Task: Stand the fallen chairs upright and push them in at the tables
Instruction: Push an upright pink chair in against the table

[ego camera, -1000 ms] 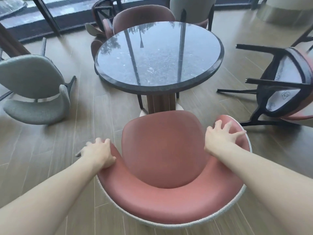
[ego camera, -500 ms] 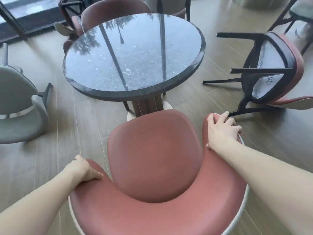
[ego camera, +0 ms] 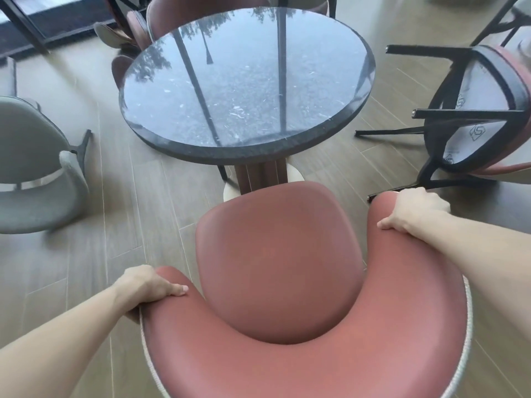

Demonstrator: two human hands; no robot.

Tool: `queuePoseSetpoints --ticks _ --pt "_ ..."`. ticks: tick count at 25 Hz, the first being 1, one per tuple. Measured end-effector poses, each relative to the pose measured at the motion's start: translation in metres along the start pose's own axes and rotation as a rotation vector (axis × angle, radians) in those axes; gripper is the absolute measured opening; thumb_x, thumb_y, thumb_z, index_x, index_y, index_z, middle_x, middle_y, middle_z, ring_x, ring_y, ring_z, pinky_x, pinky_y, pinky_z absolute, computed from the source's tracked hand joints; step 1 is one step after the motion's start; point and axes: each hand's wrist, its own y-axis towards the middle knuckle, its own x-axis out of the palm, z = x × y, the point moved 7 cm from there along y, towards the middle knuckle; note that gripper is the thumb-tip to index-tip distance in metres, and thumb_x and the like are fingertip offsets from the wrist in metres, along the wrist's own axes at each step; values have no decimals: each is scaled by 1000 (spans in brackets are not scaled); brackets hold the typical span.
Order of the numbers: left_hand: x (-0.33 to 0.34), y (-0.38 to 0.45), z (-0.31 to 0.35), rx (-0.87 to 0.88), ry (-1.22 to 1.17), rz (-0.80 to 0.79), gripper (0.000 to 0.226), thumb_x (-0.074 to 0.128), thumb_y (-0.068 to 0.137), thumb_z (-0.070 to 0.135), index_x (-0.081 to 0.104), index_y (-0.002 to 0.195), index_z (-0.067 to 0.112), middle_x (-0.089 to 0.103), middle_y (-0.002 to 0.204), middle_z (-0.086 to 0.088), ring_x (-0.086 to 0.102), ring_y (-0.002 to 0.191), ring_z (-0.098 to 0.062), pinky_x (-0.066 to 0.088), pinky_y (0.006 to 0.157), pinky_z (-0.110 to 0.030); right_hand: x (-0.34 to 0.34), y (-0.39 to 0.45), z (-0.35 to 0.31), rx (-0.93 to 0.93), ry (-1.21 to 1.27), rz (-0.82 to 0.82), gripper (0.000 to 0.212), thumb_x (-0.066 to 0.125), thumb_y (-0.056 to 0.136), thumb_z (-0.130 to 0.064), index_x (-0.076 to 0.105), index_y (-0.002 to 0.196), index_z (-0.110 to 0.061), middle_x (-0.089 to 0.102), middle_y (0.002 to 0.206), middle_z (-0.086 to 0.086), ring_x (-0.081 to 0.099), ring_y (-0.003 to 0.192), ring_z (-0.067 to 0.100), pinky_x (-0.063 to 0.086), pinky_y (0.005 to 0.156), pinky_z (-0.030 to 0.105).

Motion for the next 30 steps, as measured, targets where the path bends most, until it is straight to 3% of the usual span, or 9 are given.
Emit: queuePoseSetpoints --ticks 3,10,15,23,30 --pt "-12 8 -13 44 16 14 70 85 67 57 64 101 0 64 95 -16 72 64 -30 51 38 -28 8 -20 -5 48 10 4 74 82 65 -61 64 118 -13 63 118 6 63 113 30 45 70 33" --pt "-86 64 -81 96 57 121 63 82 70 60 65 91 3 64 91 -14 71 65 -30 48 39 -23 14 -70 -97 42 65 -30 67 82 68 -56 64 116 -12 63 118 7 61 115 30 41 71 31" --pt "-129 100 -87 164 112 209 59 79 72 61 66 83 4 64 85 -12 71 61 -28 45 38 -21 30 -92 -120 92 85 -39 64 81 70 -54 64 117 -14 62 122 5 60 118 29 40 72 31" --pt "-116 115 -149 141 109 122 55 79 75 56 61 82 4 63 85 -13 69 52 -28 46 35 -23 34 -134 -156 88 49 -31 60 80 71 -55 64 114 -16 63 116 3 62 114 28 41 70 29" --pt "-117 126 -176 129 78 160 55 80 72 59 62 81 7 63 84 -10 69 54 -26 46 35 -22 37 -144 -179 82 53 -38 51 81 70 -55 61 100 -19 48 87 -1 62 110 25 42 66 29"
